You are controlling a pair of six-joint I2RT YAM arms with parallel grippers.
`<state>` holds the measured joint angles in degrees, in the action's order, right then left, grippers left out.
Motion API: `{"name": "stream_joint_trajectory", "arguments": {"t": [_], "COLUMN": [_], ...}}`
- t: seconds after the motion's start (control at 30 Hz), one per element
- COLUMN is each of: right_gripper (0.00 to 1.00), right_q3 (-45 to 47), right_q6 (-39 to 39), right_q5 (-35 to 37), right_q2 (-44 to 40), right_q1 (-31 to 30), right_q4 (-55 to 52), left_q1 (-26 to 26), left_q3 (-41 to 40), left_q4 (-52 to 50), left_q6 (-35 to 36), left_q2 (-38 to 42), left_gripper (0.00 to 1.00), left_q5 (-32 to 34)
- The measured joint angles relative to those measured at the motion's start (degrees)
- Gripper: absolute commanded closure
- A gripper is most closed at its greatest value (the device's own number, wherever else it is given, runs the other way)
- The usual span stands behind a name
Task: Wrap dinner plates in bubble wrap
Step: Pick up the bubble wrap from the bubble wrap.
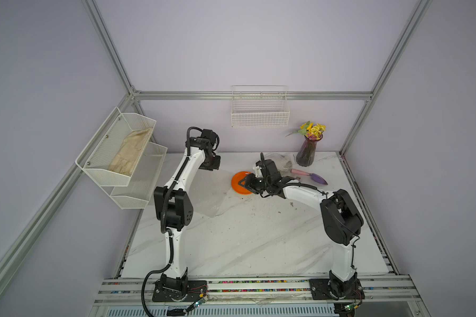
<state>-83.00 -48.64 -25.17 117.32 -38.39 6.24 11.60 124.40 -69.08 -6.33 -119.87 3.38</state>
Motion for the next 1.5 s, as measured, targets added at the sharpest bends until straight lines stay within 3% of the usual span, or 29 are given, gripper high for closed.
{"name": "stream_joint_trajectory", "arguments": {"t": [0.27, 0.47, 0.6, 0.73, 0.83, 1.0, 1.03, 1.1, 1.23, 1.37, 1.5], "right_gripper": [0.36, 0.35, 0.35, 0.37, 0.46, 0.84, 0.9, 0.99, 1.0, 1.0, 1.0], "right_q3": [-2.08, 1.18, 2.29, -0.02, -7.5, -15.61, -16.06, -16.61, -15.69, -6.78, 7.19], "right_q6": [-2.16, -1.64, -2.91, -4.42, -5.03, -4.81, -4.76, -4.39, -2.89, -2.27, -2.36], "right_q5": [6.54, 16.48, 17.35, 16.11, 15.06, 14.99, 15.06, 15.02, 13.07, 7.41, 1.55], "right_q2": [10.1, 5.33, 0.7, 1.33, 7.02, 14.75, 15.3, 15.54, 12.24, 0.63, -15.13], "right_q1": [-8.59, -10.95, -11.15, -11.34, -11.54, -11.78, -11.78, -11.76, -11.65, -10.21, -5.75], "right_q4": [15.3, 13.86, 12.76, 11.76, 9.18, 3.82, 2.89, 0.68, -3.34, -7.91, -11.89], "left_q1": [-0.22, -0.22, -0.22, -0.22, -0.22, -0.22, -0.22, -0.22, -0.24, -0.33, -0.35], "left_q3": [-3.21, -4.2, -4.2, -4.2, -4.2, -4.2, -4.2, -4.2, -4.15, -4.15, -4.15], "left_q4": [-0.35, -0.96, -0.98, -1.09, -1.16, -1.2, -1.25, -1.38, -1.64, -2.4, -2.64], "left_q6": [-2.38, -3.15, -3.15, -3.15, -3.17, -3.61, -3.63, -3.69, -4.33, -4.57, -4.52], "left_q2": [0.33, -2.62, -2.71, -3.15, -3.37, -3.37, -3.37, -3.3, -2.47, 0.46, 4.33], "left_gripper": [1.0, 1.0, 1.0, 1.0, 1.0, 1.0, 0.98, 0.83, 0.53, 0.44, 0.42], "left_q5": [-7.87, -8.26, -8.41, -9.18, -9.75, -10.78, -10.86, -10.88, -10.25, -7.65, -5.31]}}
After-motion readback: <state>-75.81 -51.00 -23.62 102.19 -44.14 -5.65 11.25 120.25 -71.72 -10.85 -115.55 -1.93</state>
